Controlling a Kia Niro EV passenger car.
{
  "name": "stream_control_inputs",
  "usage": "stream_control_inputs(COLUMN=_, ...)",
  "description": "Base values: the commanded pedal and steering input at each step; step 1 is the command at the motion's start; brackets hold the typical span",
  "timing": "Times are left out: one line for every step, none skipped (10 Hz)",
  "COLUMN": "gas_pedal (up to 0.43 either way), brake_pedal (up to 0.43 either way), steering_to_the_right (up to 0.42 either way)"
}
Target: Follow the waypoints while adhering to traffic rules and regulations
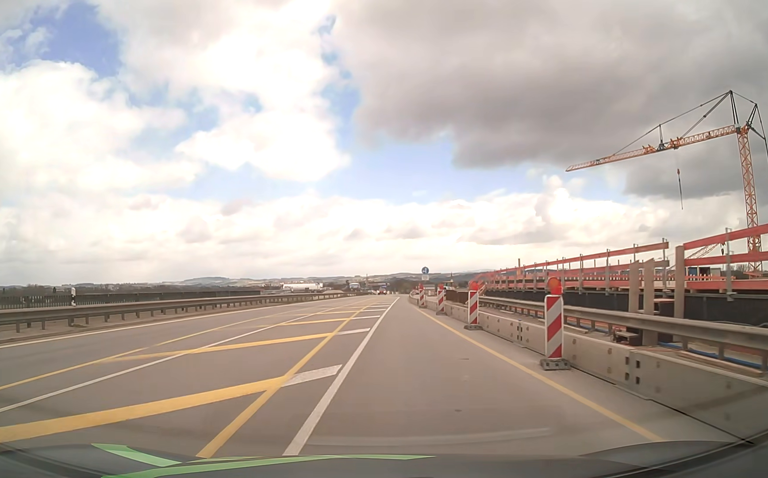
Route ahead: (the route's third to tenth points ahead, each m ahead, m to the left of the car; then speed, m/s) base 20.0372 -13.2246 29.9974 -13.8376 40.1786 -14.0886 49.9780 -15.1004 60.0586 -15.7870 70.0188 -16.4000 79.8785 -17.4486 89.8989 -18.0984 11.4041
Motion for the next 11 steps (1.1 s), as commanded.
stream_control_inputs(gas_pedal=0.098, brake_pedal=0.000, steering_to_the_right=0.000)
stream_control_inputs(gas_pedal=0.098, brake_pedal=0.000, steering_to_the_right=0.000)
stream_control_inputs(gas_pedal=0.098, brake_pedal=0.000, steering_to_the_right=0.000)
stream_control_inputs(gas_pedal=0.098, brake_pedal=0.000, steering_to_the_right=0.000)
stream_control_inputs(gas_pedal=0.098, brake_pedal=0.000, steering_to_the_right=0.000)
stream_control_inputs(gas_pedal=0.087, brake_pedal=0.000, steering_to_the_right=0.000)
stream_control_inputs(gas_pedal=0.087, brake_pedal=0.000, steering_to_the_right=0.000)
stream_control_inputs(gas_pedal=0.087, brake_pedal=0.000, steering_to_the_right=0.000)
stream_control_inputs(gas_pedal=0.087, brake_pedal=0.000, steering_to_the_right=0.000)
stream_control_inputs(gas_pedal=0.087, brake_pedal=0.000, steering_to_the_right=0.000)
stream_control_inputs(gas_pedal=0.087, brake_pedal=0.000, steering_to_the_right=0.000)
